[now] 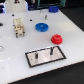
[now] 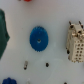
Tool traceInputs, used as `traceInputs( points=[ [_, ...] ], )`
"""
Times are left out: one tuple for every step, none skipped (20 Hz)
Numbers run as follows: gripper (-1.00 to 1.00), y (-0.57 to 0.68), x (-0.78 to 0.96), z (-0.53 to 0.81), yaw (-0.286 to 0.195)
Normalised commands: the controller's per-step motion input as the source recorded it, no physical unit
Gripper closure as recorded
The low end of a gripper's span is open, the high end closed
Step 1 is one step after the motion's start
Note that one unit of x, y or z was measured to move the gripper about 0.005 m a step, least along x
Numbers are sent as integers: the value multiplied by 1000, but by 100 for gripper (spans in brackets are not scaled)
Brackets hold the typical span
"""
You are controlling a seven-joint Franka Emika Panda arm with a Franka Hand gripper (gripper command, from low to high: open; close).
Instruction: Insert the blue gear onto the right peg, followed by the red gear
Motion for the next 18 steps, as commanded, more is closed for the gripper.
traceInputs(
  points=[
    [-100, 331, -708, -346, 0],
    [-100, 327, -691, -353, 0],
    [-100, 303, -657, -384, 0],
    [-100, 293, -630, -410, 0],
    [-100, 281, -613, -426, 0],
    [-100, 287, -624, -414, 0],
    [-100, 306, -653, -407, 0],
    [-100, 295, -621, -415, 0],
    [-100, 270, -590, -443, 0],
    [-100, 284, -589, -442, 0],
    [-100, 242, -573, -453, 0],
    [-100, 207, -558, -470, 0],
    [-100, 207, -553, -492, 0],
    [-100, 199, -545, -504, 0],
    [-100, 178, -516, -534, 0],
    [-100, 178, -503, -542, 0],
    [-100, 171, -489, -553, 0],
    [-100, 163, -484, -561, 0]
  ],
)
